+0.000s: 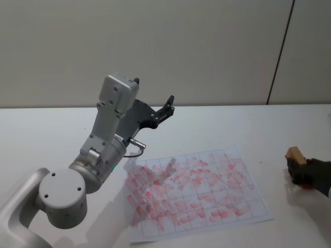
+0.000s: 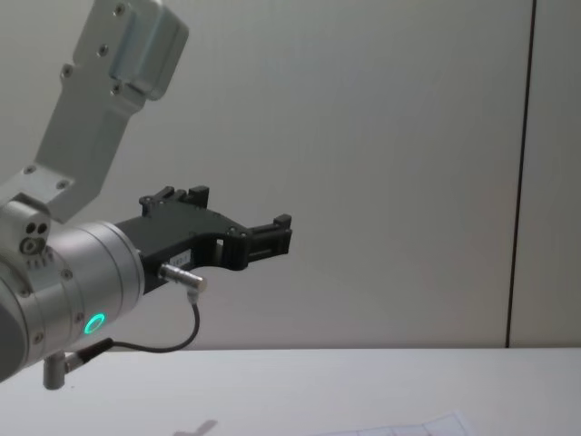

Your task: Use the one hand to pick up the stamp and affix it onto the A4 paper.

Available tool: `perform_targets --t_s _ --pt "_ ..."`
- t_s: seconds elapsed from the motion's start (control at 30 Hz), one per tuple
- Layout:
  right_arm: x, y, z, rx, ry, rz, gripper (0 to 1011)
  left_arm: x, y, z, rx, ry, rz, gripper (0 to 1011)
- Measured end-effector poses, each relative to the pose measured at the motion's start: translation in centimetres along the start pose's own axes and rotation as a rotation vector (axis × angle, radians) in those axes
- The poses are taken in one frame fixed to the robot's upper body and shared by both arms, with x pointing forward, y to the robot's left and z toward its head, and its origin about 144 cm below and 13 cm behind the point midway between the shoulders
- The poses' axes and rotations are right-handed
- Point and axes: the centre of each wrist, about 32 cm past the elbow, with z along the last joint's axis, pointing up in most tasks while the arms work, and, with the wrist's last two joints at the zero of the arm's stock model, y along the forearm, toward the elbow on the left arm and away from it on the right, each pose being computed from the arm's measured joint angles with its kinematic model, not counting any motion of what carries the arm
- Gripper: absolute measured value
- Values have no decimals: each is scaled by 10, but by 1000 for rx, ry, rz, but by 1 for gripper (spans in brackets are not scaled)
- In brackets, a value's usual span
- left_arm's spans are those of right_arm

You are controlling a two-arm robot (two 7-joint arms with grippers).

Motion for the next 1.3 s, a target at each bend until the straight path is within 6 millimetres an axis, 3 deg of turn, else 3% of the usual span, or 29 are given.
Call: perform_targets --t_s 0.7,0.97,1.03,1.3 --pt "14 10 -12 -53 22 -47 233 0 0 0 0 0 0 1001" --pt "16 13 -12 -46 19 -54 449 0 0 0 0 0 0 1001" --pt "16 13 -12 -36 17 -56 553 0 0 0 0 0 0 1001" --pt "16 8 -9 29 2 -59 788 0 0 0 0 0 0 1001"
